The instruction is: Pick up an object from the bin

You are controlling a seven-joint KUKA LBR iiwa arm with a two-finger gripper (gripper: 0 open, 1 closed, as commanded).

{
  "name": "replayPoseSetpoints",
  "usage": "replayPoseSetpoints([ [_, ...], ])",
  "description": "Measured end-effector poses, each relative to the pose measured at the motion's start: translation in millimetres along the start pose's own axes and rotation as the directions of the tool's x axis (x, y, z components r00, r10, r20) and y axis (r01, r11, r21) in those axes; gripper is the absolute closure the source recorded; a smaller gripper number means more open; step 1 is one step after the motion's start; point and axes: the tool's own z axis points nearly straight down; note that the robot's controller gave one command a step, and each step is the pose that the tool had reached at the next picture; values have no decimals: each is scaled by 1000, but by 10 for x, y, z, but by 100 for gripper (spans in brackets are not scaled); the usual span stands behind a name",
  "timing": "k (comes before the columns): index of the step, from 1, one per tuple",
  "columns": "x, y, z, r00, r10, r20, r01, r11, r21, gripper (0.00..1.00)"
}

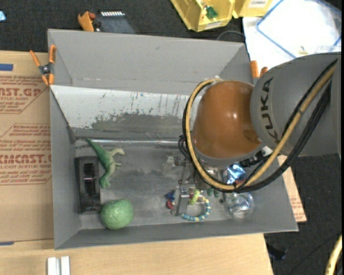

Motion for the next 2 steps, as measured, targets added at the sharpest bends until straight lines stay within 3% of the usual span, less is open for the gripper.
replayPoseSetpoints([
  [1, -18, -3, -43, 1000, 1, 8, -1, 1000, -1, 0],
  [2, -111, -420, 482, 992, -122, 10, 122, 992, 1, 0],
])
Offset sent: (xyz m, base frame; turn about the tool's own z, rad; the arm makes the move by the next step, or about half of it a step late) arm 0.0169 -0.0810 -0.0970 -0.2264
